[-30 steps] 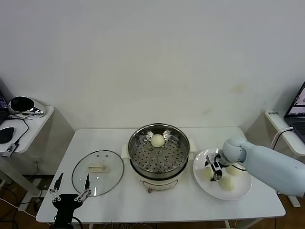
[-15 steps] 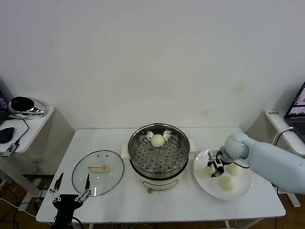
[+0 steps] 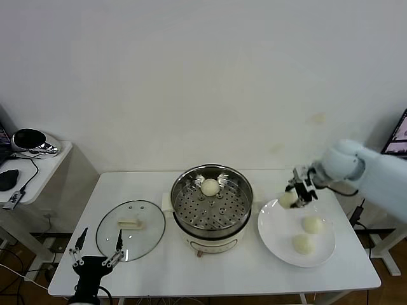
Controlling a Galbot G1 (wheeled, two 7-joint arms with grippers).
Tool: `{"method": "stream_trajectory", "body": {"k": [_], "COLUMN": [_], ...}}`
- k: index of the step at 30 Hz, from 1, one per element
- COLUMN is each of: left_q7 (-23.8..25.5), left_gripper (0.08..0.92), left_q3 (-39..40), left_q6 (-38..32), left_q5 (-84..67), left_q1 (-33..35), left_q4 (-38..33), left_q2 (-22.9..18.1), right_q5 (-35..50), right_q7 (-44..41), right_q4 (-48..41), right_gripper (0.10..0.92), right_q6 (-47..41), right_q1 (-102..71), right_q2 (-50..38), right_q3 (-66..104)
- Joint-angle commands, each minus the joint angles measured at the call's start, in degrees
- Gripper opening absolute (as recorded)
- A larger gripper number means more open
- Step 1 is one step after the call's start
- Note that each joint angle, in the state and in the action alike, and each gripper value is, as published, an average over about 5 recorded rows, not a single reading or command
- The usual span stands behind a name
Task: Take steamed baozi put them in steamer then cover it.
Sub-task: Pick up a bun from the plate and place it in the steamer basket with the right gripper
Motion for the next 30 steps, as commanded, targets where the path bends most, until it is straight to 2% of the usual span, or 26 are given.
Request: {"method": "stream_trajectory", "body": {"k": [1, 7, 12, 20, 30], "left_q7": [0.05, 0.05, 0.09, 0.12, 0.10], "left_gripper": [0.823, 0.823, 0.823, 0.823, 0.823], "left_q3": [-0.14, -0.46, -0.97, -1.12, -0.92], "left_q6": [0.02, 0.02, 0.08, 0.07, -0.03], "left_q5": [-0.27, -0.51, -0.70, -0.68, -0.69], "left_q1": [-0.09, -0.56, -0.80, -1.01, -1.25], "left_q4": [0.01, 0.34, 0.39, 0.57, 1.01], "left_q2": [0.10, -0.14, -0.46, -1.15, -1.12], "right_q5": [11.14, 19.98, 24.04, 22.71, 20.68], "right_q7": [1.87, 7.17, 11.04, 14.16, 14.61], "right_q4": [3.99, 3.91, -0.31, -10.38, -16.65], "right_gripper": [0.546, 0.551, 0.552, 0.552, 0.552], "right_q6": [-4.55, -11.10, -15.11, -18.55, -19.42], "right_q1": [17.70, 14.38, 9.05, 1.42, -4.35], "right_q2": [6.15, 17.95, 27.67, 37.54, 42.14], "right_q3": [-8.51, -9.45, -8.80, -8.09, -7.26]}}
